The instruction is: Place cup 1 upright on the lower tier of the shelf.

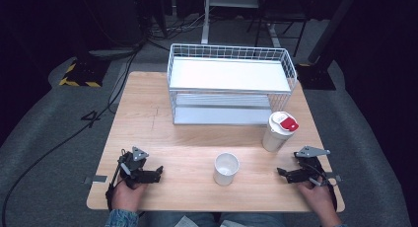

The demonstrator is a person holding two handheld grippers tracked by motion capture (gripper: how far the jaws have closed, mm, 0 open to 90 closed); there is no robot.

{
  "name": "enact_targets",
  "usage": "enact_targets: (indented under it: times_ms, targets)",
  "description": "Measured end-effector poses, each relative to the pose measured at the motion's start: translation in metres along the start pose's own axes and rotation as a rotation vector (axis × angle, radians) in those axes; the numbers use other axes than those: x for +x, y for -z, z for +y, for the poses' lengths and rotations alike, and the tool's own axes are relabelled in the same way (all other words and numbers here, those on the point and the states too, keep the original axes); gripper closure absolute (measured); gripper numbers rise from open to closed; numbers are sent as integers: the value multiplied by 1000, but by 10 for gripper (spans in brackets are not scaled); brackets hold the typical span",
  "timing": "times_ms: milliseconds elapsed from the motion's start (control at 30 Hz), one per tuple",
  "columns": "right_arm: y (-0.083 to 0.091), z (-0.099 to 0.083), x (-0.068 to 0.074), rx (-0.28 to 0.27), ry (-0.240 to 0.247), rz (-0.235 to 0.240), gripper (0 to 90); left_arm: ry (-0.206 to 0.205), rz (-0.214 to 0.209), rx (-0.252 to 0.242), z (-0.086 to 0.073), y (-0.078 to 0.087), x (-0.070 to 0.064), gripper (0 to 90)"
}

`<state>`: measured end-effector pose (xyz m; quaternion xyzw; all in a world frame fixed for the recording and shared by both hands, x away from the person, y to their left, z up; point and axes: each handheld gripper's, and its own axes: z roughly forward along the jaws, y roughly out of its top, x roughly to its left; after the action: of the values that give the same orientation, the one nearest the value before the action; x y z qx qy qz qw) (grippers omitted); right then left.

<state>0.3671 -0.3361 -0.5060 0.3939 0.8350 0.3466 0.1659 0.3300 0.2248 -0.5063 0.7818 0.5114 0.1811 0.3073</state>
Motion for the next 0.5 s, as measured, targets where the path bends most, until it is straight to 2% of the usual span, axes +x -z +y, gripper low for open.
enact_targets:
  times_ms: [500]
  targets:
    - [0,0,0,0,1,0,0,-3,-1,0,-2,1,-1,3]
